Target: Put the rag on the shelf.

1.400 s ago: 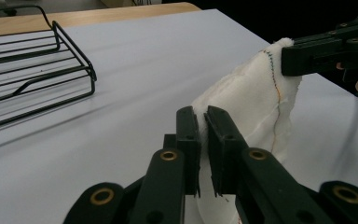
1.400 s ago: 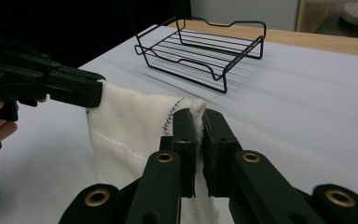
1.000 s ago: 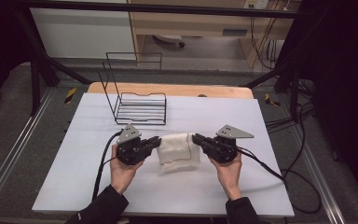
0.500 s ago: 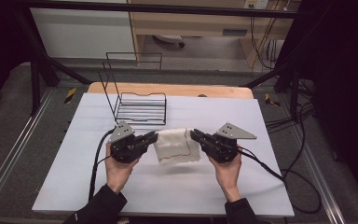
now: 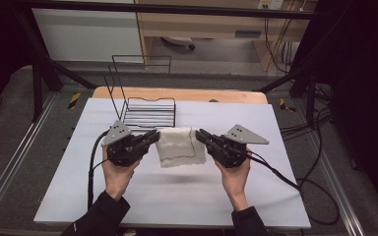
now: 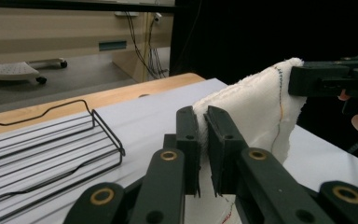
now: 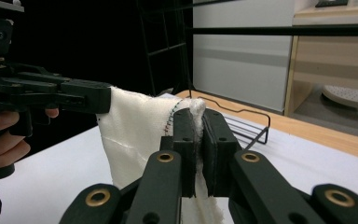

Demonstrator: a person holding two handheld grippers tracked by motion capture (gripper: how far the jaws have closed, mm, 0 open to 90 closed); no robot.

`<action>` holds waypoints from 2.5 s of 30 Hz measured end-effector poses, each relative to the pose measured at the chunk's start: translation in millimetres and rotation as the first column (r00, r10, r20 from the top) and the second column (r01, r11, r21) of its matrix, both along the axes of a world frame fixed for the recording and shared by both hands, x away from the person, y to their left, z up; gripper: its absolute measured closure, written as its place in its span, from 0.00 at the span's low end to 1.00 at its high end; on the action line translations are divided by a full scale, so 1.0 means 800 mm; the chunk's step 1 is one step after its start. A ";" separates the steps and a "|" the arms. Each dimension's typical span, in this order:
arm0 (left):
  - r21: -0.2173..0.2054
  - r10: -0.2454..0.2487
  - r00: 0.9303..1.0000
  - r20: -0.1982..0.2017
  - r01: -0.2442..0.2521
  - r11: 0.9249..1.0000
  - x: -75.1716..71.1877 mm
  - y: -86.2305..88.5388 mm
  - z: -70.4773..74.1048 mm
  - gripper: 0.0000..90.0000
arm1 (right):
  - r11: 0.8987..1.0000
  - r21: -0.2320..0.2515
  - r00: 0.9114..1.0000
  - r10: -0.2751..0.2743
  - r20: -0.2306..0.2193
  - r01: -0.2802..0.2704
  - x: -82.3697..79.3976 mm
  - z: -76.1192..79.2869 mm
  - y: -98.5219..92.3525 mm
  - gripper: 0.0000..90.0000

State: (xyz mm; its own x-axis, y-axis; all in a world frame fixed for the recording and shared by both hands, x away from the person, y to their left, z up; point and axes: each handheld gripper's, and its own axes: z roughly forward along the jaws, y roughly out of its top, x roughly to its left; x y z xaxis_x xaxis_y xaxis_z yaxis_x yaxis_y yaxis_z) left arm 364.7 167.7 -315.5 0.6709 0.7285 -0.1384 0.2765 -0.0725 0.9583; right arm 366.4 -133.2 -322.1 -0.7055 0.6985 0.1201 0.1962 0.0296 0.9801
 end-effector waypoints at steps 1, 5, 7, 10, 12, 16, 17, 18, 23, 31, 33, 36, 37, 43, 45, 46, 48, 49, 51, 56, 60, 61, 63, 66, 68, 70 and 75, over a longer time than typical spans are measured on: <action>-0.004 0.003 1.000 0.004 -0.003 1.000 0.001 0.002 0.002 0.92 | 1.000 0.003 1.000 -0.002 0.005 0.002 0.000 0.002 0.002 0.94; -0.015 0.014 1.000 0.020 -0.014 1.000 0.005 0.008 0.011 0.92 | 1.000 0.024 1.000 -0.002 0.023 0.002 0.003 0.010 0.009 0.94; -0.021 0.022 0.999 0.029 -0.021 1.000 0.007 0.011 0.015 0.92 | 1.000 0.029 0.999 -0.006 0.032 0.005 0.005 0.014 0.013 0.95; -0.031 0.033 0.999 0.038 -0.032 0.999 0.009 0.015 0.020 0.92 | 0.999 0.034 0.999 -0.012 0.051 0.010 0.008 0.020 0.020 0.95; -0.040 0.041 0.998 0.042 -0.039 0.998 0.012 0.018 0.021 0.92 | 0.999 0.036 0.998 -0.013 0.056 0.011 0.010 0.023 0.025 0.95; -0.054 0.055 0.997 0.047 -0.052 0.997 0.017 0.026 0.024 0.92 | 0.999 0.032 0.998 -0.012 0.069 0.009 0.014 0.028 0.033 0.95; -0.059 0.058 0.997 0.050 -0.055 0.997 0.018 0.027 0.025 0.92 | 0.999 0.032 0.997 -0.011 0.072 0.009 0.015 0.029 0.035 0.95; -0.061 0.062 0.997 0.053 -0.058 0.996 0.019 0.029 0.025 0.93 | 0.999 0.031 0.997 -0.012 0.075 0.010 0.016 0.030 0.037 0.95; -0.080 0.074 0.995 0.068 -0.068 0.994 0.022 0.035 0.030 0.93 | 0.999 0.043 0.996 -0.018 0.084 0.015 0.021 0.034 0.044 0.95; -0.093 0.086 0.991 0.101 -0.077 0.993 0.025 0.043 0.042 0.93 | 0.998 0.063 0.995 -0.028 0.098 0.022 0.031 0.044 0.053 0.95; -0.098 0.090 0.990 0.107 -0.079 0.992 0.026 0.046 0.046 0.93 | 0.998 0.062 0.994 -0.029 0.107 0.022 0.033 0.048 0.055 0.95; -0.105 0.097 0.988 0.118 -0.085 0.991 0.027 0.049 0.052 0.93 | 0.997 0.068 0.993 -0.029 0.114 0.021 0.036 0.055 0.059 0.95; -0.107 0.099 0.988 0.120 -0.086 0.990 0.027 0.050 0.054 0.93 | 0.997 0.070 0.993 -0.029 0.117 0.021 0.036 0.057 0.061 0.95; -0.122 0.114 0.984 0.137 -0.098 0.988 0.029 0.057 0.064 0.93 | 0.997 0.071 0.990 -0.029 0.139 0.020 0.041 0.068 0.069 0.95; -0.128 0.119 0.983 0.140 -0.102 0.987 0.030 0.059 0.067 0.93 | 0.997 0.070 0.989 -0.029 0.143 0.019 0.042 0.071 0.072 0.95; -0.130 0.123 0.982 0.143 -0.105 0.986 0.031 0.060 0.069 0.93 | 0.997 0.070 0.989 -0.029 0.145 0.019 0.043 0.074 0.074 0.95; -0.133 0.130 0.980 0.150 -0.110 0.985 0.033 0.062 0.072 0.93 | 0.998 0.066 0.987 -0.029 0.155 0.019 0.044 0.078 0.077 0.95; -0.133 0.132 0.979 0.152 -0.112 0.985 0.033 0.063 0.074 0.93 | 0.997 0.069 0.987 -0.029 0.160 0.018 0.044 0.081 0.079 0.95; -0.140 0.137 0.977 0.160 -0.115 0.983 0.034 0.066 0.078 0.93 | 0.997 0.073 0.986 -0.030 0.166 0.018 0.045 0.086 0.082 0.95; -0.153 0.153 0.973 0.175 -0.127 0.980 0.039 0.073 0.088 0.93 | 0.996 0.085 0.985 -0.029 0.173 0.015 0.051 0.097 0.089 0.95; -0.158 0.160 0.970 0.182 -0.132 0.979 0.044 0.079 0.096 0.93 | 0.996 0.089 0.983 -0.028 0.180 0.012 0.057 0.104 0.096 0.95; -0.158 0.163 0.970 0.183 -0.135 0.978 0.045 0.080 0.097 0.93 | 0.996 0.088 0.983 -0.029 0.182 0.013 0.058 0.106 0.097 0.95; -0.153 0.170 0.967 0.188 -0.142 0.978 0.047 0.081 0.100 0.93 | 0.996 0.086 0.983 -0.030 0.180 0.015 0.062 0.109 0.100 0.95; -0.163 0.177 0.966 0.191 -0.147 0.976 0.052 0.085 0.106 0.93 | 0.995 0.099 0.984 -0.030 0.177 0.013 0.068 0.113 0.105 0.95; -0.167 0.182 0.964 0.195 -0.150 0.974 0.055 0.087 0.110 0.93 | 0.994 0.106 0.984 -0.031 0.177 0.012 0.071 0.116 0.107 0.95; -0.172 0.184 0.963 0.198 -0.151 0.974 0.058 0.089 0.115 0.93 | 0.994 0.110 0.983 -0.034 0.180 0.014 0.074 0.120 0.110 0.95; -0.180 0.190 0.960 0.206 -0.154 0.972 0.062 0.093 0.126 0.93 | 0.992 0.124 0.982 -0.036 0.186 0.013 0.080 0.132 0.115 0.95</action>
State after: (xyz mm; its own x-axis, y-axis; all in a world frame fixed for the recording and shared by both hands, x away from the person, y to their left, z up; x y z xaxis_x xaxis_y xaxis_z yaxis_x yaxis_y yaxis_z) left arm 414.4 242.5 -214.6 0.5646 0.8157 -0.1257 0.0518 0.1169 0.9918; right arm 430.0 -40.9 -216.6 -0.7061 0.7043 0.0728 0.0079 -0.0950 0.9954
